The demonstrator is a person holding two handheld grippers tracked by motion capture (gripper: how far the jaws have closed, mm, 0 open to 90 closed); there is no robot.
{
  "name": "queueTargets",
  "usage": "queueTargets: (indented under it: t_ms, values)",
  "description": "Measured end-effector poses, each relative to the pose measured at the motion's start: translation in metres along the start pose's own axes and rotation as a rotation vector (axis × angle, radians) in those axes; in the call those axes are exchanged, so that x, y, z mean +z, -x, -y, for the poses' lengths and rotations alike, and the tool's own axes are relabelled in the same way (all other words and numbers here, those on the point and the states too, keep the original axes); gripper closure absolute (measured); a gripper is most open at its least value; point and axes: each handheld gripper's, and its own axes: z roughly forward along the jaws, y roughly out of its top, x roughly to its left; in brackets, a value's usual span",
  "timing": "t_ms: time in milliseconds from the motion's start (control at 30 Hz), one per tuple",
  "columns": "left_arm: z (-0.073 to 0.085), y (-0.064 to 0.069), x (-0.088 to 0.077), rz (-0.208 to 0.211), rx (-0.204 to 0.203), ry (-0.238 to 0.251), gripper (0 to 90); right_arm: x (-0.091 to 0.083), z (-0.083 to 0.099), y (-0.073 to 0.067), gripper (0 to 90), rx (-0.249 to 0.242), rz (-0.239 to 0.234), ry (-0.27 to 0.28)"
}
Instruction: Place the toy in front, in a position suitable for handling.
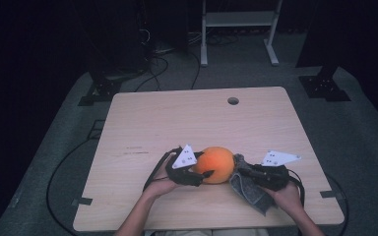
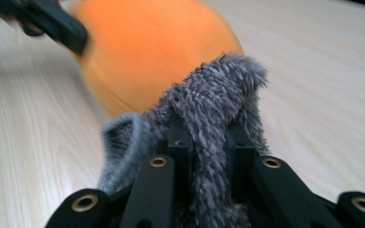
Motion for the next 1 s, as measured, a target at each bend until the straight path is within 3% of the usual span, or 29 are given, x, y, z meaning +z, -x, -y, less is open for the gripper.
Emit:
queueTargets:
  t_ms: [67, 133, 200, 267, 433, 500, 567, 633, 700, 867, 1000]
  values:
    - [-0.002, 0.002, 0.003, 0.018, 0.009, 0.015, 30.0, -0.002, -0.010, -0.009, 76.3, -0.046, 0.002, 0.045]
    - [-0.004, 0.007, 0.007, 0.038, 0.033, 0.017, 28.6, 0.000, -0.021, -0.021, 76.3, -0.090, -0.039, 0.088]
    - [-0.003, 0.011, 0.007, 0.037, 0.080, -0.008, 28.1, 0.007, -0.031, -0.031, 76.3, -0.133, -0.069, 0.100]
    - [0.001, 0.009, 0.003, 0.032, 0.087, -0.037, 28.4, 0.015, -0.035, -0.036, 76.4, -0.158, -0.073, 0.083]
    - [0.018, 0.007, -0.008, 0.034, 0.071, -0.058, 28.7, 0.017, -0.031, -0.019, 76.4, -0.103, -0.026, 0.070]
    - [0.025, 0.005, -0.011, 0.031, 0.041, -0.057, 26.4, 0.017, -0.024, -0.010, 76.4, -0.069, -0.011, 0.051]
    - [0.029, 0.003, -0.013, 0.030, -0.013, -0.047, 21.7, 0.019, -0.016, -0.004, 76.3, -0.046, -0.011, 0.025]
    - [0.028, 0.001, -0.014, 0.029, -0.050, -0.046, 14.4, 0.020, -0.010, -0.001, 76.3, -0.031, -0.005, 0.012]
    - [0.026, -0.001, -0.012, 0.033, -0.072, -0.050, 13.3, 0.019, -0.010, -0.001, 76.3, -0.040, 0.008, 0.006]
    - [0.025, 0.001, -0.009, 0.032, -0.034, -0.071, 18.9, 0.016, -0.015, -0.010, 76.2, -0.058, -0.007, 0.036]
    - [0.025, 0.006, -0.009, 0.030, 0.011, -0.092, 22.0, 0.017, -0.029, -0.029, 76.2, -0.100, -0.073, 0.096]
